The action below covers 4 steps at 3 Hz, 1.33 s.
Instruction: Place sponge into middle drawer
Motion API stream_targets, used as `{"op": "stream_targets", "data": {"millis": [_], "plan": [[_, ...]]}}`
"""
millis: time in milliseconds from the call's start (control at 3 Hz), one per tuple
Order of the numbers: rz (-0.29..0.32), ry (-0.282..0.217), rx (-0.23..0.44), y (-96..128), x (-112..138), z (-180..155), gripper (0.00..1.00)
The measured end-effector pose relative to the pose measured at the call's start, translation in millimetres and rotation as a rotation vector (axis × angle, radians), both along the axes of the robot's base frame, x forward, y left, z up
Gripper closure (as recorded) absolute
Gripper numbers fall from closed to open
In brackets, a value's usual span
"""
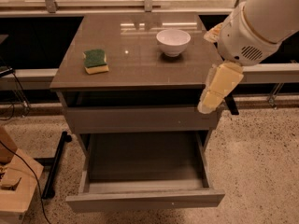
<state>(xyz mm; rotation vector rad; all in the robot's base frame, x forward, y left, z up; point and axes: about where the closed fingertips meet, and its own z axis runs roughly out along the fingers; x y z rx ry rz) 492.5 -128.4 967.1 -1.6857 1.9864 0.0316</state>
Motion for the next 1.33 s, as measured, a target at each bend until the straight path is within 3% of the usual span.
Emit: {"op": "stream_targets", "data": {"millis": [333,667,1000,1333], "plan": [[-0.002,-0.003,0.005,3,2,-1,0.0],[-0.02,-0.031,0.054,31,23,-9,0.0],[-0.016,-0.069,0.144,73,58,-22,0.0],[0.031,-0.087,0.235,105,97,-34,0.0]]}}
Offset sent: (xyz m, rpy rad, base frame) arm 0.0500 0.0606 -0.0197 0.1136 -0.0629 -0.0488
